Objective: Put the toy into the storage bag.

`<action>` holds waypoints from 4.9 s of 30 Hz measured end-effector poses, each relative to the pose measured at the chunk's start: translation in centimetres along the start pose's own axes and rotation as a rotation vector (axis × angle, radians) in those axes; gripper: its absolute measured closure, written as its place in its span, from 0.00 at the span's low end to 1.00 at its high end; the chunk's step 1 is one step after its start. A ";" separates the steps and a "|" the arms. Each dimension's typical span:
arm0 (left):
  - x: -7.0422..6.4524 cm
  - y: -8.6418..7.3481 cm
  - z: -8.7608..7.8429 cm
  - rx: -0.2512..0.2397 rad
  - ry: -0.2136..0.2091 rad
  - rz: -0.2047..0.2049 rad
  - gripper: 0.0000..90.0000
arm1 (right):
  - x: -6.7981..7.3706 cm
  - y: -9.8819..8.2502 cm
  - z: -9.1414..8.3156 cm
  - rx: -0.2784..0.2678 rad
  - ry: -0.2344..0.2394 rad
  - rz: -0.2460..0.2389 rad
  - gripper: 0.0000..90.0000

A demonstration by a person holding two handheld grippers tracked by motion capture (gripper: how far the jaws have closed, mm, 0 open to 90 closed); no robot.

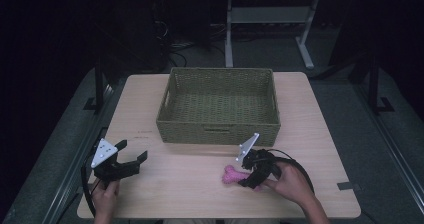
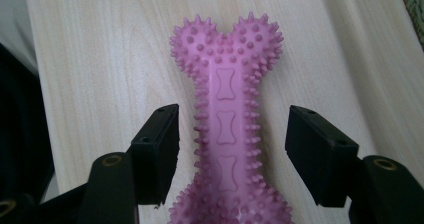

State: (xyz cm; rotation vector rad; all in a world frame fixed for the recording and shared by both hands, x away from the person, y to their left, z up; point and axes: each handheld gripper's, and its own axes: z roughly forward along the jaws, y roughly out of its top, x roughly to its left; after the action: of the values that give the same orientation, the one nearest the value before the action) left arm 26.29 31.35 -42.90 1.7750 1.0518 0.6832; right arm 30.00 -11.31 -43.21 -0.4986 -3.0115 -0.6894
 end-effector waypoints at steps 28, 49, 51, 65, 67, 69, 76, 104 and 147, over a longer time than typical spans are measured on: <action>0.0 0.0 0.0 0.000 -0.002 0.001 0.15 | -0.1 0.3 0.9 0.058 0.009 -0.028 0.64; 0.0 0.1 0.3 0.005 0.004 0.000 0.15 | -1.8 -0.2 -2.0 -0.032 0.096 0.013 0.64; 0.0 0.1 0.3 0.007 0.002 0.001 0.15 | -2.0 -0.1 -2.3 -0.035 0.093 0.015 0.64; 0.3 0.0 0.3 0.004 0.000 -0.013 0.15 | -3.0 1.2 -5.0 -0.067 0.086 -0.010 0.64; 0.3 0.0 0.2 0.000 0.001 -0.012 0.15 | -3.2 1.4 -5.6 -0.076 0.086 -0.004 0.64; 0.4 0.0 0.2 0.000 0.001 -0.009 0.15 | -3.5 1.6 -6.3 -0.080 0.074 -0.007 0.64; 0.1 0.0 0.3 0.004 -0.001 -0.001 0.15 | -4.3 2.5 -8.1 -0.088 0.072 -0.002 0.64; 0.1 0.1 0.3 -0.002 -0.004 0.006 0.15 | -6.8 6.2 -11.9 -0.119 0.076 -0.018 0.64; 0.2 0.1 0.1 -0.006 -0.001 -0.001 0.15 | -13.8 10.2 -11.5 -0.105 0.094 0.068 0.64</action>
State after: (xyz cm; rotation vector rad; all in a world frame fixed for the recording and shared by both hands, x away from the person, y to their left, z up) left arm 26.54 31.48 -42.88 1.7690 1.0490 0.6838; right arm 45.58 -11.68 -29.64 -0.5518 -2.8684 -0.8445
